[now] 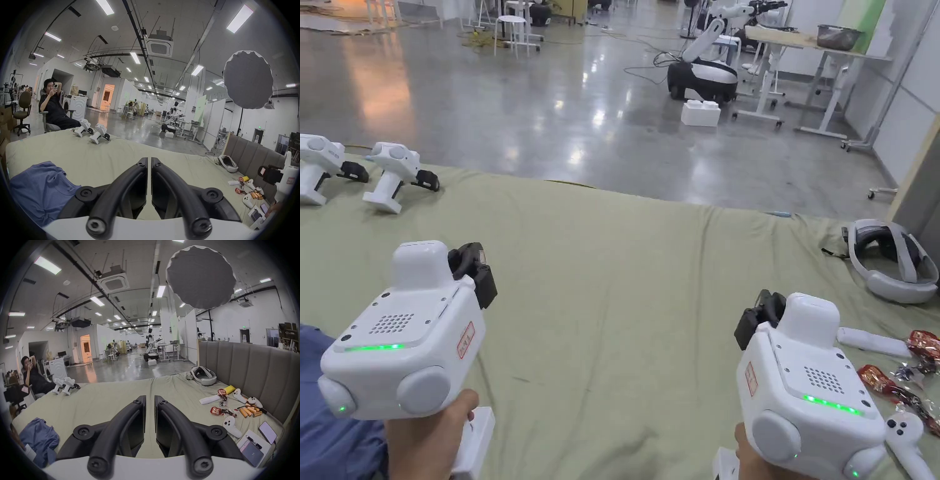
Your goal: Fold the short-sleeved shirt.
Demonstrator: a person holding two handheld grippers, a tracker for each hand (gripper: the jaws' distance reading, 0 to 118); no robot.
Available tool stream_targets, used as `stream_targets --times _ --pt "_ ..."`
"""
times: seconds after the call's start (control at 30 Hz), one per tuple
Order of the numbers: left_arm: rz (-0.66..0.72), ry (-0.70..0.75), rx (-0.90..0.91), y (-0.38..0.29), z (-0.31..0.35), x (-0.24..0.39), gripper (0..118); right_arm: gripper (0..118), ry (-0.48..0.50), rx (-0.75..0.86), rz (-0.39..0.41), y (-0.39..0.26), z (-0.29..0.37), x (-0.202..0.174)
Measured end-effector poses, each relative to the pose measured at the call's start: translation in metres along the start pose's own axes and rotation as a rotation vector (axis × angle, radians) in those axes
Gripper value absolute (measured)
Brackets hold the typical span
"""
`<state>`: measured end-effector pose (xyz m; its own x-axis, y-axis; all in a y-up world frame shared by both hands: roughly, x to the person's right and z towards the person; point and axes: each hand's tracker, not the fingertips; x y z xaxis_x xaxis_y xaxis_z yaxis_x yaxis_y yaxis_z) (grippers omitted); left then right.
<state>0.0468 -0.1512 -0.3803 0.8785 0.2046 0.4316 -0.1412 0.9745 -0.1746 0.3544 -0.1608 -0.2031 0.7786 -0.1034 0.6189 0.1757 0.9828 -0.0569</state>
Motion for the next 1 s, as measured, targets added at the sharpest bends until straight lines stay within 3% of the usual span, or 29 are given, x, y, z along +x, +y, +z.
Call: stream_targets --times 0.13,0.33,0.6,0.7,0.9,0.93,1.0 --pt "-0.092 -0.005 -0.05 0.006 0.008 0.006 7 14 0.016 0.001 0.078 -0.001 0.001 -0.007" --pt "-0.124 -0.018 -0.227 0.012 0.009 -0.028 7 14 0.052 0.002 0.113 0.002 0.004 -0.019" --pt "-0.101 0.116 -0.473 0.014 0.031 -0.135 7 14 0.124 -0.038 0.168 -0.014 -0.001 -0.044" --pt "-0.15 0.186 -0.587 0.008 0.034 -0.181 7 14 0.146 -0.068 0.172 -0.023 -0.005 -0.053" --pt "-0.105 0.3 -0.789 -0.022 0.033 -0.26 10 14 0.184 -0.13 0.177 -0.041 -0.012 -0.067" --pt "-0.096 0.305 -0.828 -0.028 0.032 -0.269 15 14 0.193 -0.143 0.178 -0.044 -0.013 -0.068" --pt "-0.084 0.308 -0.896 -0.042 0.028 -0.287 66 14 0.202 -0.168 0.179 -0.049 -0.015 -0.071"
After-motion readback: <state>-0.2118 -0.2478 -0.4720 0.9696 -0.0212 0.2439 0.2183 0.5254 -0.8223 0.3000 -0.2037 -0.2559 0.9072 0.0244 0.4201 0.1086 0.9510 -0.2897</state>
